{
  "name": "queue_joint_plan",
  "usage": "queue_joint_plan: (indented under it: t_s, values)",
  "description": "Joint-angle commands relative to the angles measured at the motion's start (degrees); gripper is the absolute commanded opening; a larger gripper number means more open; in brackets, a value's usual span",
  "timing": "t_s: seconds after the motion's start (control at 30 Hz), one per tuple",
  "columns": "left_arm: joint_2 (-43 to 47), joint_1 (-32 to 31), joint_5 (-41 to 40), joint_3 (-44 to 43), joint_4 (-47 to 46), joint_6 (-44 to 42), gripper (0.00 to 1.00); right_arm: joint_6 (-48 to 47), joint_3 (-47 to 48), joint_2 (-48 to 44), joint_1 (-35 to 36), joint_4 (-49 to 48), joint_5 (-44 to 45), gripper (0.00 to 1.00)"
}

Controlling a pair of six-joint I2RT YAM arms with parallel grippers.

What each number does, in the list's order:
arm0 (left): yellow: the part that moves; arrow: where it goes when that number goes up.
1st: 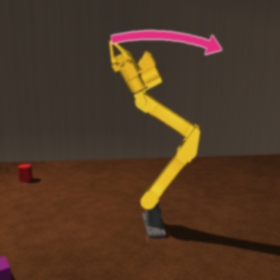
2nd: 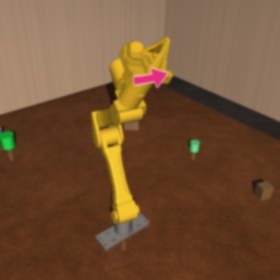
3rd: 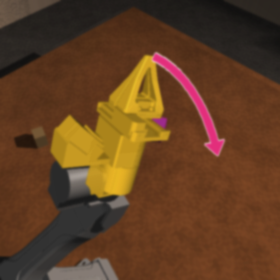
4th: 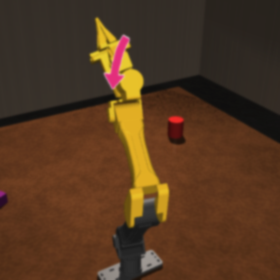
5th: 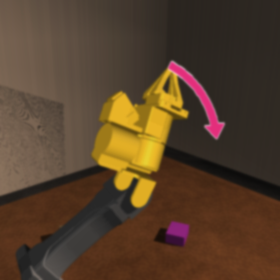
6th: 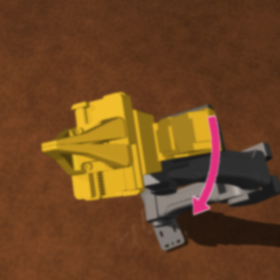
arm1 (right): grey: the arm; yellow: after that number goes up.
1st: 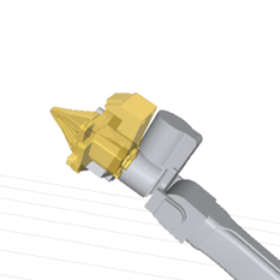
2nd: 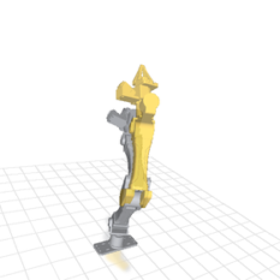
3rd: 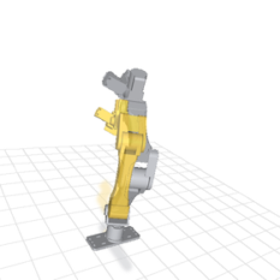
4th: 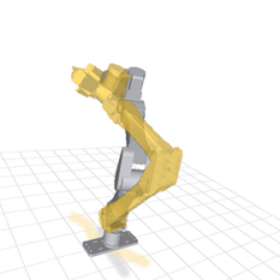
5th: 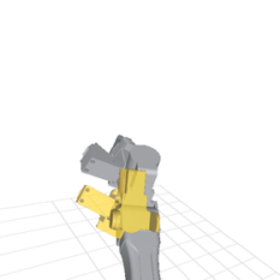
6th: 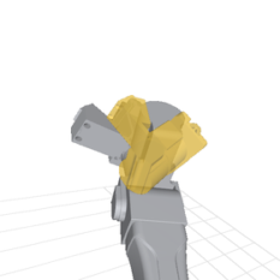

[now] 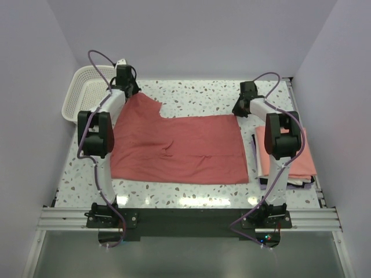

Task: Fold and stack the t-shirts
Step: Fold the tshirt

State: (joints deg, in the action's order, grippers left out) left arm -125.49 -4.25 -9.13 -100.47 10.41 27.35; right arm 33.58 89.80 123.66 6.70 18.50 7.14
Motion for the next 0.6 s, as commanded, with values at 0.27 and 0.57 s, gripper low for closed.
queue_joint_plan:
  t_s: [0.27,0.57]
  values:
    - [10.96,0.38,-0.72,1.5,0.13,-1.6,0.0,-0.63,-3.31,-11.14,-0.46,1.8,2.62,0.0]
    - [20.1,0.56,-2.21,10.81,1.8,1.29,0.0,0.52,-11.13,-17.65,-0.46,1.27,1.74,0.0]
